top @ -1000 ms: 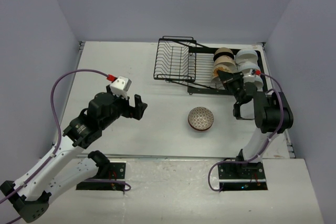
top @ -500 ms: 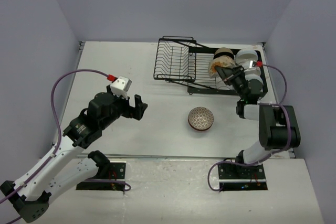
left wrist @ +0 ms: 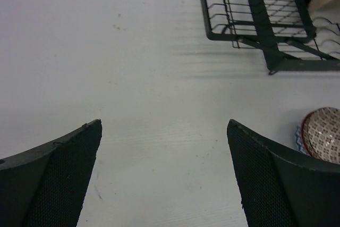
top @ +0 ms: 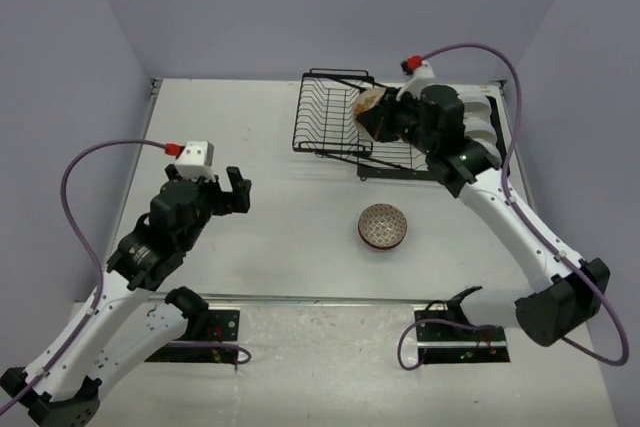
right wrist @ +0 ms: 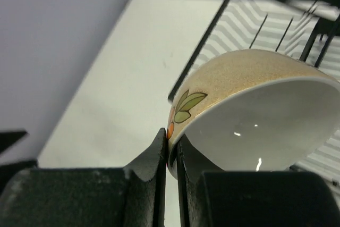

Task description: Unload the bowls from the dish rack

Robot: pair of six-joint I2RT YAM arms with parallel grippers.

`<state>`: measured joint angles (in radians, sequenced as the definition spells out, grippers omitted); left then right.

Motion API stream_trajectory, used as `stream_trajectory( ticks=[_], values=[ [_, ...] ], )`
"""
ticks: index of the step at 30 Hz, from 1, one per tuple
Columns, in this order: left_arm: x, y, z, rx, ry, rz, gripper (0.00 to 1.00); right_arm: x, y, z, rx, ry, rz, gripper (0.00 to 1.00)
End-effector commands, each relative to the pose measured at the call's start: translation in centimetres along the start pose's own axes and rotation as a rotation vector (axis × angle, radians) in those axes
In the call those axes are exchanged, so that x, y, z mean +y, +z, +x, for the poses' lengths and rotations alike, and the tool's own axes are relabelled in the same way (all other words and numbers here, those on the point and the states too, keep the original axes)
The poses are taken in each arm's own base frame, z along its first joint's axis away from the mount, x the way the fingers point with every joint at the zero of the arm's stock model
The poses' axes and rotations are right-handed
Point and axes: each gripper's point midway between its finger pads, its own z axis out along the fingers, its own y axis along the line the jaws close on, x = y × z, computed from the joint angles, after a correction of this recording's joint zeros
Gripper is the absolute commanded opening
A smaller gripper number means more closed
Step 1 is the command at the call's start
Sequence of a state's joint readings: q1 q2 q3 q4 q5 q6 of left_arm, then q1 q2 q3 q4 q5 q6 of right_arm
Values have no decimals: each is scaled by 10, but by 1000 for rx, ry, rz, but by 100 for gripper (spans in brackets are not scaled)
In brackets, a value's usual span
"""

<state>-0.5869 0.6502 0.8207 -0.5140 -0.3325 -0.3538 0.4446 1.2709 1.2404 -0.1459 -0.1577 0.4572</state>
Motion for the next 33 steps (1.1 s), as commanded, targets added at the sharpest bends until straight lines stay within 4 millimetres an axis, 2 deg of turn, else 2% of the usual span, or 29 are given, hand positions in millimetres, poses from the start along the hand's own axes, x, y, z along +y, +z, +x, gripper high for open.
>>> stream_trajectory(
  ticks=[1,2,3,4,5,6,7,8,9,10,11,12,15,21,26,29,33],
  values=[
    [42,-15,-26,-110,-92,-219,100,-19,-22,92,436,-198,209,0],
    [44,-17,-28,-121,-95,-227,100,-3,-13,122,520,-244,191,0],
    [46,-21,-33,-144,-104,-227,100,1,-9,124,528,-282,224,0],
    [47,-22,-32,-148,-103,-227,100,6,-6,134,557,-303,238,0],
    [48,-23,-32,-154,-105,-228,100,12,-6,166,657,-354,259,0],
    [48,-24,-32,-156,-104,-231,100,16,-2,167,654,-386,287,0],
    [49,-25,-32,-158,-105,-232,100,28,-6,183,703,-430,277,0],
    [49,-25,-32,-158,-104,-235,100,29,0,201,743,-465,291,0],
    [48,-24,-31,-154,-99,-230,100,36,5,204,742,-488,287,0],
    [47,-24,-32,-156,-98,-223,100,43,4,216,774,-522,275,0],
    [46,-24,-32,-154,-96,-217,100,40,10,236,827,-546,285,0],
    [46,-24,-32,-155,-94,-215,100,43,15,238,840,-560,284,0],
    [46,-25,-32,-157,-93,-215,100,34,19,259,908,-623,334,0],
    [45,-25,-32,-159,-92,-208,100,29,18,281,969,-657,347,1],
    [46,-25,-32,-158,-89,-208,100,36,16,292,999,-658,295,23],
    [47,-25,-33,-162,-85,-217,100,39,18,293,987,-656,268,32],
    [48,-25,-32,-162,-85,-218,100,43,17,283,956,-652,269,34]
  ],
)
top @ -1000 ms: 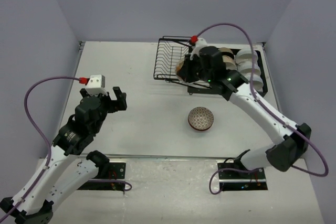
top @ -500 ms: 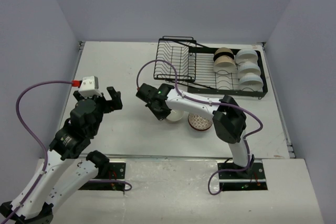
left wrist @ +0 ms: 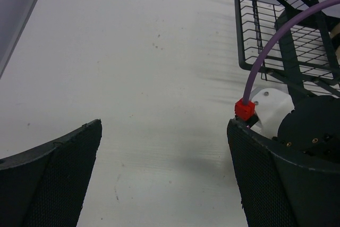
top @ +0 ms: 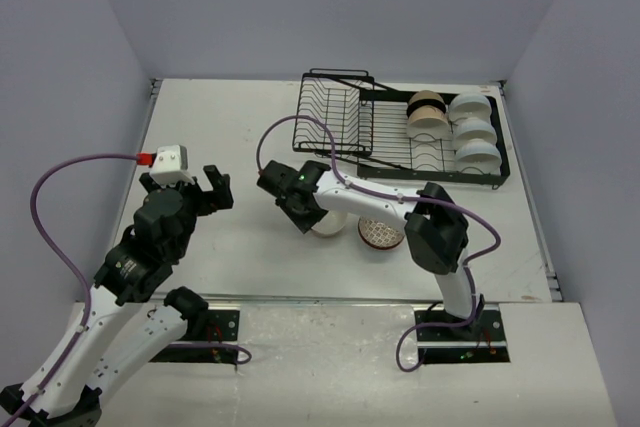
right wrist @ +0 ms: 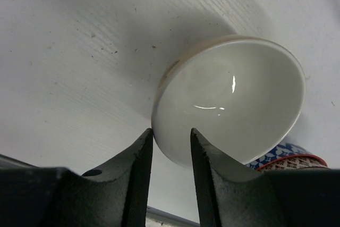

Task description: Unload the bowls from the dish rack

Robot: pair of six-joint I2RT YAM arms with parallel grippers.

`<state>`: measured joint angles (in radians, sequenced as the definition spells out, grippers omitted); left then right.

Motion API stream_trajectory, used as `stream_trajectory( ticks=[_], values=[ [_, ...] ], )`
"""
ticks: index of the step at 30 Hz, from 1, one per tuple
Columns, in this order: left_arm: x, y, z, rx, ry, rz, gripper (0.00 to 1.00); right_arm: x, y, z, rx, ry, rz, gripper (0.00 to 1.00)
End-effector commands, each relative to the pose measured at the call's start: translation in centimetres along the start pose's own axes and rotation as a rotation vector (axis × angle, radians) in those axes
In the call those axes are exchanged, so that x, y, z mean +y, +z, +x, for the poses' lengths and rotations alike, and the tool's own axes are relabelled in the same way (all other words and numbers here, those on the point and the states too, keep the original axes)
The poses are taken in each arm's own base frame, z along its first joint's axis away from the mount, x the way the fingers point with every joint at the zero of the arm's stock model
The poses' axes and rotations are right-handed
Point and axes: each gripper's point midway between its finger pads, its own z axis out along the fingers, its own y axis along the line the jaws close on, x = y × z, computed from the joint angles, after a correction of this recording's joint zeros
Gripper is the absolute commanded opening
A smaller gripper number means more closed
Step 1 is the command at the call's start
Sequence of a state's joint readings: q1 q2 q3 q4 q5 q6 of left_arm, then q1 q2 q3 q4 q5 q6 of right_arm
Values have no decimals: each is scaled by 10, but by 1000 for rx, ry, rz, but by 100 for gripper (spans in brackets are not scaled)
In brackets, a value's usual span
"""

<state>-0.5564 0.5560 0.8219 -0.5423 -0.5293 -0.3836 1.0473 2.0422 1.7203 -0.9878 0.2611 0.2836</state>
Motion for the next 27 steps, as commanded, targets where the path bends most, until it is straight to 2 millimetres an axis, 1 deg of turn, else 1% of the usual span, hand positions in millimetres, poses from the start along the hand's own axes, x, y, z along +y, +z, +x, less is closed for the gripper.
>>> stream_trajectory(
  ticks=[1,2,4,5,7,8,9,10,11,13,14,15,16,17,18,19,20,21,22,23,24,25,27],
  values=[
    [5,-2,-11,-35,-21,-24,100,-2,-26,-19,-96,3,-12,36],
    [4,-2,-11,-33,-20,-22,100,-3,-39,-21,-131,10,-30,40],
    [4,-2,-10,-32,-19,-22,100,-1,-57,-28,-189,21,-80,42],
    [4,-2,-11,-33,-20,-22,100,-4,-77,-31,-237,34,-100,45],
    [4,-2,-11,-34,-20,-23,100,-9,-98,-36,-300,51,-122,49],
    [5,-2,-10,-31,-19,-25,100,-14,-106,-35,-322,66,-124,52],
    [4,-2,-10,-32,-19,-23,100,-30,-126,-41,-385,115,-128,54],
    [4,-2,-10,-32,-19,-23,100,-40,-134,-44,-418,149,-135,55],
    [5,-2,-11,-33,-20,-25,100,-69,-144,-50,-488,245,-137,61],
    [3,-1,-10,-30,-19,-18,100,-99,-156,-57,-580,355,-184,65],
    [1,0,-9,-28,-12,-6,100,-103,-144,-47,-570,422,-262,65],
    [-1,1,-6,-20,-8,0,100,-146,-143,-48,-627,553,-249,66],
    [-2,2,-5,-14,-4,4,100,-170,-175,-62,-799,639,-283,68],
    [-4,4,-3,-2,5,11,100,-180,-159,-51,-794,777,-325,68],
    [-5,5,-2,3,9,14,100,-219,-167,-56,-899,886,-300,69],
    [-5,6,-2,5,8,14,100,-234,-170,-54,-934,962,-299,70],
    [-7,7,-2,12,12,21,100,-246,-161,-50,-928,1092,-311,72],
    [-8,8,-1,16,12,25,100,-275,-159,-45,-961,1190,-278,73],
    [-8,9,-1,17,12,25,100,-287,-144,-41,-944,1270,-275,74],
    [-9,9,0,20,14,34,100,-298,-139,-40,-946,1385,-299,74],
    [-9,9,1,22,14,35,100,-320,-138,-37,-995,1443,-293,74],
    [-9,9,1,21,13,37,100,-331,-130,-36,-998,1529,-309,74],
    [-10,8,1,20,13,42,100,-354,-121,-28,-1015,1629,-263,74]
  ],
)
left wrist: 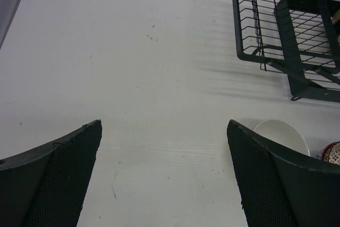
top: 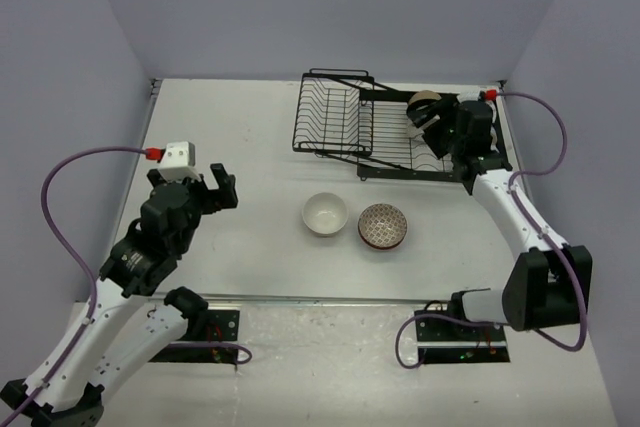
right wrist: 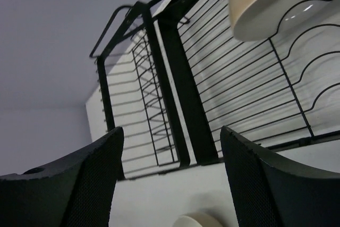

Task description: Unload the bowls from the dish rack

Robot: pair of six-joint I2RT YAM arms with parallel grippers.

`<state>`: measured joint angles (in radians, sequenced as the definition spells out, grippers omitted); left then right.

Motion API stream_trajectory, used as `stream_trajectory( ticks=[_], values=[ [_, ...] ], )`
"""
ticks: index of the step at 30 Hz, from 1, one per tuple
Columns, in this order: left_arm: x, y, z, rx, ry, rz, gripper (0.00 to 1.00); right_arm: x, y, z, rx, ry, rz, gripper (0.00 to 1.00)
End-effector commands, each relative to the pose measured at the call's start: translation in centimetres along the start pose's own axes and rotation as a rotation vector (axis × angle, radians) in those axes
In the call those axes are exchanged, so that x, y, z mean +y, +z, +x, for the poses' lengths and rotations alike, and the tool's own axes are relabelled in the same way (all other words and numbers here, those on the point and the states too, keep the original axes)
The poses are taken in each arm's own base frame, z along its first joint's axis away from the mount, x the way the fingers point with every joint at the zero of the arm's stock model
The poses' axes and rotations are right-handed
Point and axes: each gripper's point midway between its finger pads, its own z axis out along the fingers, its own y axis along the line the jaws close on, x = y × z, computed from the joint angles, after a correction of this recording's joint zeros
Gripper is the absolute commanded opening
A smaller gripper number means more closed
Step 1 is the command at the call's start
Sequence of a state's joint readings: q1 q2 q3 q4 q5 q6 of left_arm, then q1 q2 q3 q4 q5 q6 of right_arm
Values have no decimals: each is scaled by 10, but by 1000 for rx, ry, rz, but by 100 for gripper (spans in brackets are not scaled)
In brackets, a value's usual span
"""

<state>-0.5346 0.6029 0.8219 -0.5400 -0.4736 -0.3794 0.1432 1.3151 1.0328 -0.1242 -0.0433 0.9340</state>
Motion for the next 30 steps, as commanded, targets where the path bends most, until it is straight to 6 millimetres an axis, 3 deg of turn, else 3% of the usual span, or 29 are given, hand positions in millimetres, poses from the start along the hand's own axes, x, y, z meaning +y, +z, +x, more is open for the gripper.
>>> stream_trajectory(
  ticks=[1,5,7,11,16,21,26,29,30],
  values=[
    [-4,-1,-10,-33,-7,25,100,7,15,-47,-172,284,-42,74],
    [-7,-1,-9,-30,-3,43,100,-36,34,-50,-263,496,45,73],
    [-8,-1,-10,-33,-4,52,100,-47,44,-49,-305,543,19,72],
    [-14,-2,-10,-33,0,84,100,-44,64,-59,-364,561,-66,70],
    [-17,-3,-9,-32,3,110,100,-68,93,-55,-387,587,-11,66],
    [-22,-5,-9,-33,6,134,100,-59,114,-68,-408,553,-35,64],
    [-23,-6,-9,-36,8,142,100,-63,136,-67,-402,543,-28,61],
    [-25,-7,-9,-38,9,150,100,-65,146,-69,-402,524,-24,55],
    [-26,-8,-8,-34,12,154,100,-61,148,-72,-401,518,-33,49]
  ],
)
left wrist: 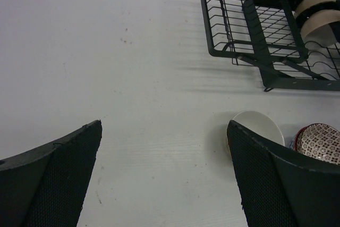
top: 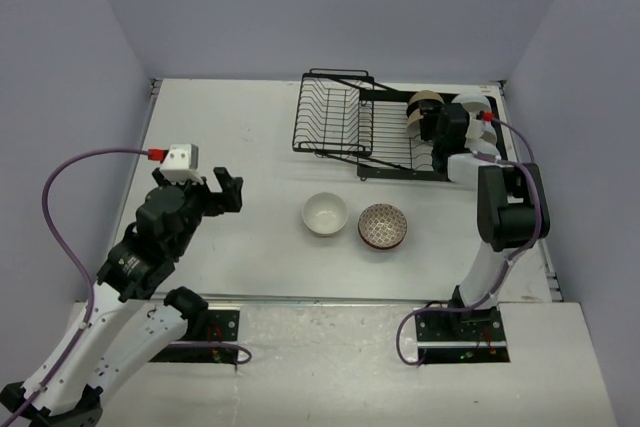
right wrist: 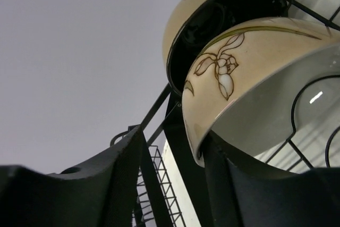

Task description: Unload the bowls from the dish rack

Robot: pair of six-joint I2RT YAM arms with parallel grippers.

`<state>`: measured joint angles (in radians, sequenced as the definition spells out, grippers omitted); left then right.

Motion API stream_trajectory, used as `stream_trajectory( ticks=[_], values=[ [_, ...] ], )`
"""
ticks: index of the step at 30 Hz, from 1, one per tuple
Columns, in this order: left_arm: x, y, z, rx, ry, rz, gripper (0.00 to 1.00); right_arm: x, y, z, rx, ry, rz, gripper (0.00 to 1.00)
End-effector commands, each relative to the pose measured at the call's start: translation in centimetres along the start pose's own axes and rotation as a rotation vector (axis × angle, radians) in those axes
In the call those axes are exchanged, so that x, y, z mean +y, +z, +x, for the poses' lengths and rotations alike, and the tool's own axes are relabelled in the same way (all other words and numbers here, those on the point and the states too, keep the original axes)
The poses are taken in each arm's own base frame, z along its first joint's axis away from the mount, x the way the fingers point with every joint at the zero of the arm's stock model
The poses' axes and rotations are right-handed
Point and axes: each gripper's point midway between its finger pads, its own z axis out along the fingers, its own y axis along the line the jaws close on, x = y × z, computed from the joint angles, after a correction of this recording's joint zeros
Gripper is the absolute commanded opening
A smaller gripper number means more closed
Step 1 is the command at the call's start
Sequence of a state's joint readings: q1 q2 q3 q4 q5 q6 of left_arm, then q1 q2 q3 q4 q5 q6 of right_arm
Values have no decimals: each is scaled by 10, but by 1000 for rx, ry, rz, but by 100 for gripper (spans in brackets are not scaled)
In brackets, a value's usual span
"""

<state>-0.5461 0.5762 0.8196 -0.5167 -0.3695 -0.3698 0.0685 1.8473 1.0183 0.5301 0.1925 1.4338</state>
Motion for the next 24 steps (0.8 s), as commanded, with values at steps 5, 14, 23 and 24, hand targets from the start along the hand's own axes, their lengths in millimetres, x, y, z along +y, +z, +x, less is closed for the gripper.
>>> stream_trajectory(
  ticks=[5,14,23,24],
  values=[
    [-7,-1,-6,-31,22,35,100,18,12,-9,-46,9,-96,34],
    [-8,-2,-6,-33,22,40,100,-4,4,-5,-39,55,-113,10],
    [-9,-1,-5,-26,27,44,100,-1,-1,-8,-59,2,-176,0],
    [-8,-1,-4,-25,28,42,100,-1,-1,-8,-58,-13,-182,0]
  ],
)
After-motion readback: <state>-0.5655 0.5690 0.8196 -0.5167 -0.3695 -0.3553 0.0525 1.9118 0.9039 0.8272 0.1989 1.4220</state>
